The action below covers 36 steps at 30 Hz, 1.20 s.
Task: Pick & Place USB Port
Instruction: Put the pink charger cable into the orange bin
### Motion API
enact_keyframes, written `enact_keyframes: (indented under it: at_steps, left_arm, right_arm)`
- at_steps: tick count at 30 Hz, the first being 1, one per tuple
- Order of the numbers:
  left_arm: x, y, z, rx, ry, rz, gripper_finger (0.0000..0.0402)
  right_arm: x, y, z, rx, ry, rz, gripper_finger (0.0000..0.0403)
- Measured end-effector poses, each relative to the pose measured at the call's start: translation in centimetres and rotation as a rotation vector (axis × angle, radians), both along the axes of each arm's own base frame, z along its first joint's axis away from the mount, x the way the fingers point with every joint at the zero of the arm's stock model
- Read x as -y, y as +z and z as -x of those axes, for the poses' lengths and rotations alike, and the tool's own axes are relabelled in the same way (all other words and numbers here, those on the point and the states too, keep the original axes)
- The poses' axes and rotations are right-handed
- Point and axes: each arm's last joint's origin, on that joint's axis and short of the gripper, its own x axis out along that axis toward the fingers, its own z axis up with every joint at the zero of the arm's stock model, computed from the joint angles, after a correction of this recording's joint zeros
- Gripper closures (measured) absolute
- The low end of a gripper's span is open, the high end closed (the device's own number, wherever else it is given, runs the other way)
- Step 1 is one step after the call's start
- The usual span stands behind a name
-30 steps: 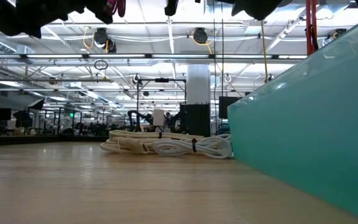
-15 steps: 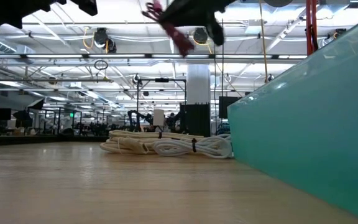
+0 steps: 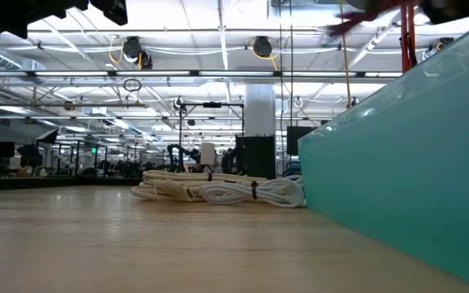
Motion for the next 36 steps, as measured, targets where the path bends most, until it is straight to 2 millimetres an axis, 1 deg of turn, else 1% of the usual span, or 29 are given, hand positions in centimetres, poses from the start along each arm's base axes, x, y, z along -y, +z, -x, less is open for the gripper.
enact_keyframes:
  at_steps: [3, 7, 9, 12, 19, 21, 24, 27, 30, 36]
  left_arm:
    - [0.0, -0.1, 0.0, -0.007, 0.001, -0.005, 0.0284]
    - [0.0, -0.1, 0.0, -0.007, 0.011, -0.021, 0.0284]
    - [0.0, -0.1, 0.0, -0.002, 0.014, -0.030, 0.0284]
    - [-0.1, -0.1, 0.0, 0.007, 0.026, -0.037, 0.0284]
    - [-0.1, -0.1, -0.1, 0.007, 0.057, -0.037, 0.0284]
    - [-0.1, -0.1, -0.1, 0.006, 0.059, -0.037, 0.0284]
    - [-0.1, -0.2, -0.1, -0.003, 0.060, -0.038, 0.0284]
    - [-0.2, -0.3, -0.1, -0.012, 0.066, -0.037, 0.0284]
    - [-0.2, -0.4, -0.1, -0.023, 0.076, -0.037, 0.0284]
    - [-0.2, -0.4, -0.1, -0.030, 0.083, -0.036, 0.0284]
  right_arm:
    - [-1.0, -0.4, 3.0, -0.122, -0.100, -0.008, 0.0386]
    - [-2.1, -1.2, 6.3, -0.262, -0.212, 0.025, 0.0386]
    - [-2.7, -1.8, 7.5, -0.325, -0.260, 0.047, 0.0387]
    - [-3.2, -3.1, 9.0, -0.479, -0.269, 0.068, 0.0387]
    - [-4.0, -7.8, 10.2, -0.747, -0.249, 0.072, 0.0387]
    - [-4.5, -9.0, 10.4, -0.785, -0.235, 0.029, 0.0387]
    - [-4.9, -10.4, 10.6, -0.790, -0.211, -0.025, 0.0387]
    - [-5.2, -11.6, 10.4, -0.756, -0.190, -0.075, 0.0387]
    - [-5.5, -12.5, 10.3, -0.761, -0.188, -0.076, 0.0387]
    - [-6.0, -13.8, 10.8, -0.888, -0.191, -0.060, 0.0387]
